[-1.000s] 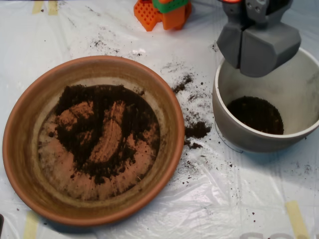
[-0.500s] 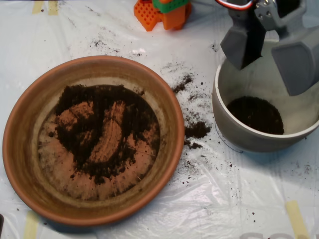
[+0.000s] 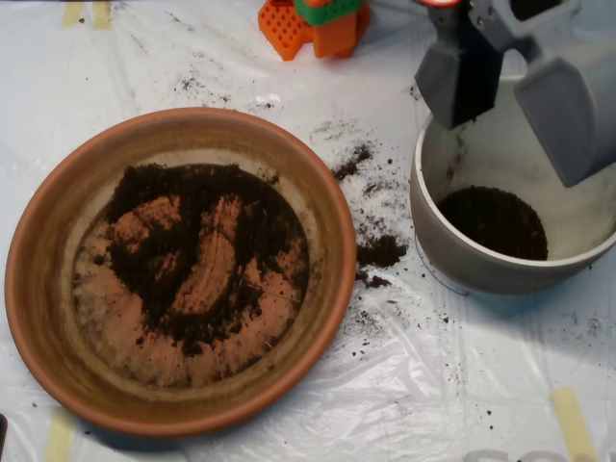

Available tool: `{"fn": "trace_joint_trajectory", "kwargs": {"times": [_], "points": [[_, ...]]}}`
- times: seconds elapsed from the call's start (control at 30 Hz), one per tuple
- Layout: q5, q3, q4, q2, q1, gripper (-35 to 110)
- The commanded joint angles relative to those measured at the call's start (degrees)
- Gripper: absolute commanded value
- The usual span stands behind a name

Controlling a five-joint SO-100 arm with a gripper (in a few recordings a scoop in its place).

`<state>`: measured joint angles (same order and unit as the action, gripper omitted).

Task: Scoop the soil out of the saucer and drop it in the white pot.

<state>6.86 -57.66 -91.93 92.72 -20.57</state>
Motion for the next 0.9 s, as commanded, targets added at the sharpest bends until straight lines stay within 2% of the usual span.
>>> {"fn": "trace_joint_trajectory", "kwargs": {"times": [0.0, 0.27, 0.43, 0.67, 0.87], "points": [[0.0, 9.1, -2.5, 3.5, 3.8, 45], [-1.2, 7.4, -3.5, 3.5, 13.8, 48], [0.0, 0.1, -1.2, 3.9, 20.9, 48], [2.7, -28.4, 12.7, 12.1, 27.4, 50], [4.0, -45.1, 20.6, 16.3, 29.5, 52]]}}
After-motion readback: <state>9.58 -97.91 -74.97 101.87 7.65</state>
